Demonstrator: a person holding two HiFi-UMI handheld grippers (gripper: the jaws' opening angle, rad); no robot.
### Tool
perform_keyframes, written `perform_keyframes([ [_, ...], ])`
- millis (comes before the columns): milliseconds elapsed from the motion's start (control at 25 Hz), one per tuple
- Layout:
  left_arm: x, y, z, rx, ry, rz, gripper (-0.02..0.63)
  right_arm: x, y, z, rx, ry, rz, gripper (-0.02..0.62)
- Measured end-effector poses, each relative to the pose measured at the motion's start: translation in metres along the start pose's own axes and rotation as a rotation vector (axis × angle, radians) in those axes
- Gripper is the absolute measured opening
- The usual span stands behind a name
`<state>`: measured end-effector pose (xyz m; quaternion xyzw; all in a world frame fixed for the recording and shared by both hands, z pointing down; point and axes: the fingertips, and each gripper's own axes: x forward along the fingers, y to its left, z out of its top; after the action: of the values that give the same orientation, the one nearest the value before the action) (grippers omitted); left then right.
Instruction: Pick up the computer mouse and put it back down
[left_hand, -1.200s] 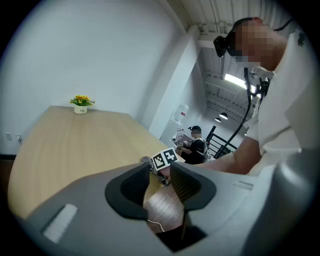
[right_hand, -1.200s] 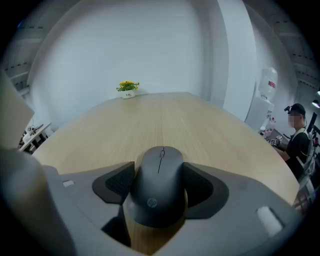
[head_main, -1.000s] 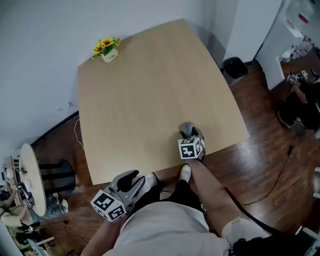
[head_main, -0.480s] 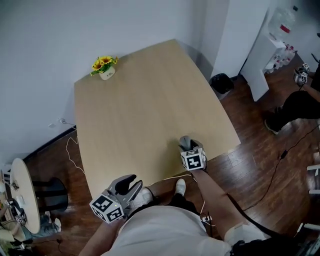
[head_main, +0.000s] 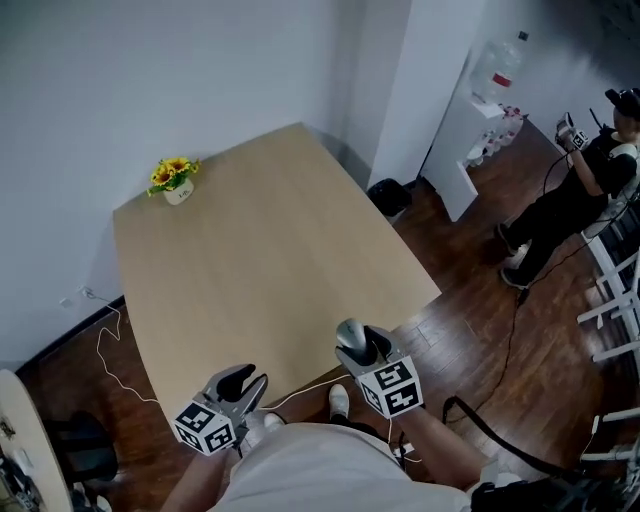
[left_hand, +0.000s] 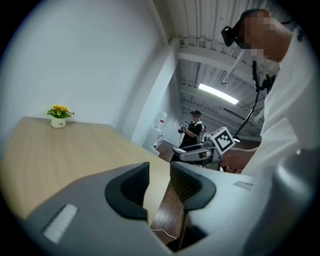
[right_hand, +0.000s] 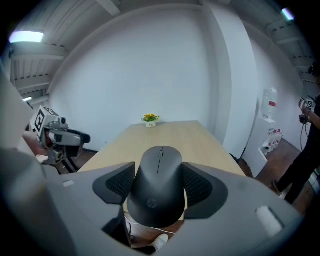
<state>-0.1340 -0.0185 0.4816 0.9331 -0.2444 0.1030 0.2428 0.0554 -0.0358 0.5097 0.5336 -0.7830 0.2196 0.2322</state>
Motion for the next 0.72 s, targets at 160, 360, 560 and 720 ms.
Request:
perform_keyframes([
  [160, -0.001, 0.003, 0.002, 0.022, 0.012, -0.052, 0.112, -0.038, 0.017, 0.005, 0.021, -0.022, -0.038, 0.299],
  [360, 0.0, 0.001, 0.001, 0.064, 0.03, -0.103, 0.112, -0.061, 0.027, 0.006, 0.05, -0.052, -0.083, 0.299],
  [560, -0.003, -0.012, 0.002, 0.149, 0.038, -0.129, 0.101, -0.071, 0.03, -0.001, 0.078, -0.062, -0.105, 0.299],
  [720, -0.009, -0.018, 0.006, 0.129, 0.001, -0.148, 0.107, -0.074, 0.032, -0.001, 0.08, -0.062, -0.114, 0.299],
])
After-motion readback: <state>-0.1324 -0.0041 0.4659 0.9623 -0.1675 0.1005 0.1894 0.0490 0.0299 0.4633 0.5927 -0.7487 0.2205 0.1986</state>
